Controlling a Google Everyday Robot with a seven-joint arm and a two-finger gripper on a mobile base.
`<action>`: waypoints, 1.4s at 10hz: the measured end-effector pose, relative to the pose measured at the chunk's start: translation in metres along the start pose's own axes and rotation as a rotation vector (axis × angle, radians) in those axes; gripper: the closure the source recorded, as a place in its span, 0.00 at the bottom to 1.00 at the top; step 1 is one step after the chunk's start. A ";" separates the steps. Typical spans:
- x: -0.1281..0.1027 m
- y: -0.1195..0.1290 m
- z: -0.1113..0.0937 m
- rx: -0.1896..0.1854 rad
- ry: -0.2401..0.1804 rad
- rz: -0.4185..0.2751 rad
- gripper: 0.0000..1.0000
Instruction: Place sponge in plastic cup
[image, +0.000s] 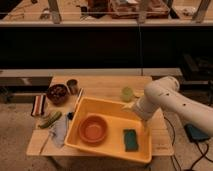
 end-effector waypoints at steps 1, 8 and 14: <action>-0.003 0.005 0.013 -0.007 0.024 -0.039 0.20; -0.010 0.020 0.044 0.021 0.106 -0.241 0.20; -0.010 0.021 0.043 0.018 0.106 -0.241 0.20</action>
